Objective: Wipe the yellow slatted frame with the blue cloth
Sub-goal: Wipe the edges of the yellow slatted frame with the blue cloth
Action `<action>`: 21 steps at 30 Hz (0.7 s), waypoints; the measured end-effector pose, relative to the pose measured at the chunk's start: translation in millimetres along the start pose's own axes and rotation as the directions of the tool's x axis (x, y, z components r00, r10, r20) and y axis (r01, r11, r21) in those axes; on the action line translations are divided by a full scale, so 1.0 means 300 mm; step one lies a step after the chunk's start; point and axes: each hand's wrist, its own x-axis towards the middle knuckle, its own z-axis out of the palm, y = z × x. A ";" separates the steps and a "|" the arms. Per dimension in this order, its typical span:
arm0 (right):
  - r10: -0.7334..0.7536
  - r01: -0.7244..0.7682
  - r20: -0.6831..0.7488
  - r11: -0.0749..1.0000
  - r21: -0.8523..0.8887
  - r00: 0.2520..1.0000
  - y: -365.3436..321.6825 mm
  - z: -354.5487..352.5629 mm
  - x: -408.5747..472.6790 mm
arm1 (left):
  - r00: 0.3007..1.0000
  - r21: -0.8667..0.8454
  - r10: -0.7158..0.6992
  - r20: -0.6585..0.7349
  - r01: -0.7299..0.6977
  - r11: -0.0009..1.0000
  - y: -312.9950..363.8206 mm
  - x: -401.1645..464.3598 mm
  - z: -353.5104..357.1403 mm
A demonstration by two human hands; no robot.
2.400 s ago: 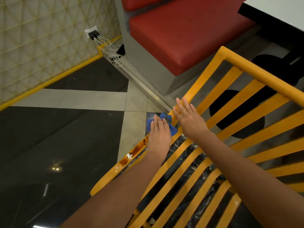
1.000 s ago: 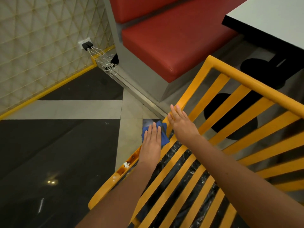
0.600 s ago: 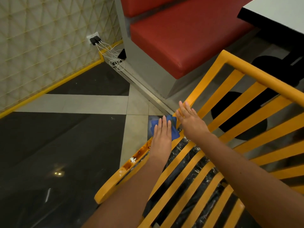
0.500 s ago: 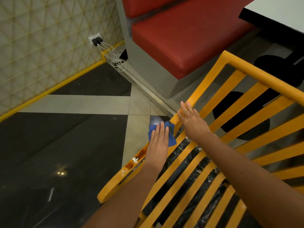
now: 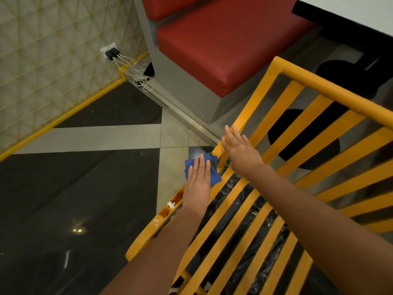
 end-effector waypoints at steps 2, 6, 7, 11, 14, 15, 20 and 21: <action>0.006 -0.006 -0.003 1.000 -0.006 1.000 -0.001 0.002 0.001 | 1.000 0.021 -0.027 -0.003 0.027 0.999 0.012 -0.012 0.007; 0.027 -0.026 0.014 0.998 -0.049 1.000 -0.006 0.007 0.011 | 0.997 -0.013 -0.076 -0.033 0.076 0.997 0.043 0.017 0.004; 0.038 -0.036 0.023 0.997 -0.062 0.999 -0.006 0.004 0.014 | 0.996 -0.016 -0.072 -0.045 0.071 0.997 0.053 0.029 0.001; 0.082 -0.071 0.061 0.984 -0.166 0.995 -0.013 -0.017 0.024 | 0.994 -0.046 -0.051 -0.092 0.047 0.998 0.071 0.063 -0.011; 0.107 -0.095 0.034 0.963 -0.254 0.994 -0.014 -0.016 0.018 | 0.994 -0.078 -0.053 -0.092 0.046 0.996 0.061 0.060 0.002; 0.115 -0.106 0.015 0.955 -0.276 0.993 -0.008 -0.013 0.013 | 0.994 -0.088 -0.068 -0.087 0.060 0.994 0.054 0.049 0.010; 0.109 -0.128 -0.071 0.915 -0.383 0.992 0.072 -0.031 -0.013 | 0.985 -0.059 -0.147 -0.090 0.143 0.988 0.035 -0.006 0.040; 0.103 -0.130 -0.087 0.906 -0.403 0.991 0.088 -0.043 -0.013 | 0.981 -0.061 -0.174 -0.091 0.169 0.984 0.046 0.000 0.039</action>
